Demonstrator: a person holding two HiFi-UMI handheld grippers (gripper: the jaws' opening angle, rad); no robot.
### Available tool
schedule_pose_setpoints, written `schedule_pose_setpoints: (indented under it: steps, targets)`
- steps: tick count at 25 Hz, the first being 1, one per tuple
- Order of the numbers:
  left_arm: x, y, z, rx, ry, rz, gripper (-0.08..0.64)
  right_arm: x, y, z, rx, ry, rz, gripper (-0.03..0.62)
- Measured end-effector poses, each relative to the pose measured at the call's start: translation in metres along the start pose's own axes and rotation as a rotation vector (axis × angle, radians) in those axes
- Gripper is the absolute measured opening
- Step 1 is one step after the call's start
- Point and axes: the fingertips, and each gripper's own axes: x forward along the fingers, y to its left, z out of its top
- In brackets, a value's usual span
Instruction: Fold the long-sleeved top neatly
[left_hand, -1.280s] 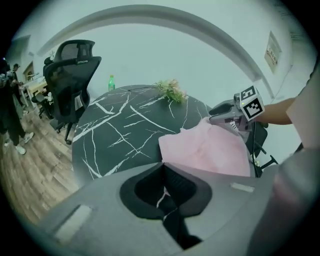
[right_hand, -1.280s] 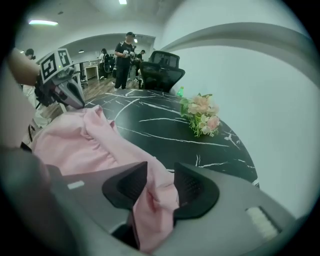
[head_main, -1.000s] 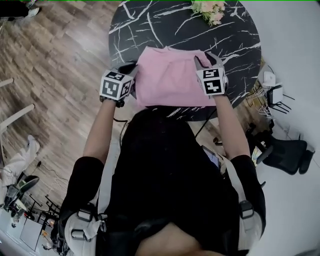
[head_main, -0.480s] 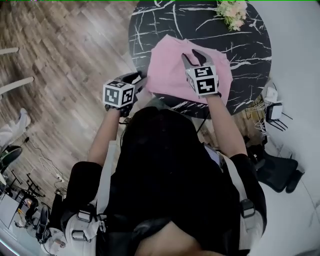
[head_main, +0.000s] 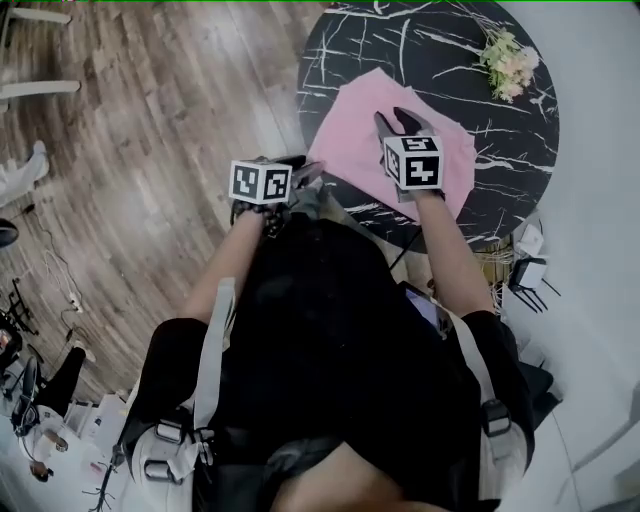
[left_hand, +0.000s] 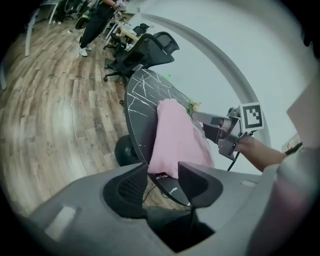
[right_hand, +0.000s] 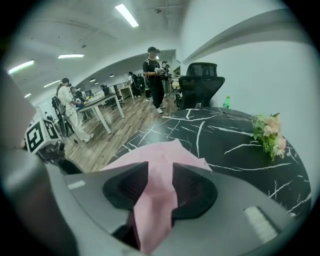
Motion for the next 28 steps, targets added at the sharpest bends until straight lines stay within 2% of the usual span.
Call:
schedule_pose_setpoints:
  steps: [3,5,7,11,13,15,18,19,21,28]
  targets:
    - [0.003,-0.011,-0.003,0.076,0.009,0.020,0.175,-0.002,-0.001,-0.003,-0.012,0.012,0.009,0.156]
    - [0.006,-0.013,-0.005,0.100,0.018,0.031,0.175,-0.004,-0.003,-0.007,-0.003,0.017,0.008,0.156]
    - [0.010,-0.008,-0.008,0.054,0.015,0.034,0.175,-0.005,-0.004,-0.011,0.003,0.026,0.008,0.155]
    - [0.013,-0.006,-0.005,-0.134,-0.042,-0.038,0.192,-0.008,-0.003,-0.013,0.011,0.029,0.018,0.155]
    - [0.016,-0.007,-0.003,-0.167,-0.044,-0.060,0.206,-0.008,-0.002,-0.006,0.030,0.024,0.028,0.155]
    - [0.019,-0.008,-0.003,-0.152,-0.033,-0.045,0.200,-0.004,0.002,0.005,0.072,0.014,0.047,0.155]
    - [0.022,-0.009,-0.005,-0.084,-0.006,-0.008,0.174,0.009,0.012,0.024,0.153,0.011,0.072,0.157]
    - [0.024,-0.011,-0.006,-0.063,0.000,-0.005,0.141,0.015,0.017,0.029,0.168,0.018,0.071,0.167]
    - [0.026,-0.016,-0.009,-0.028,0.015,-0.012,0.121,0.028,0.025,0.035,0.176,0.046,0.045,0.176]
    - [0.029,-0.023,-0.013,0.048,0.070,-0.060,0.101,0.077,0.034,0.024,0.138,0.230,-0.070,0.322]
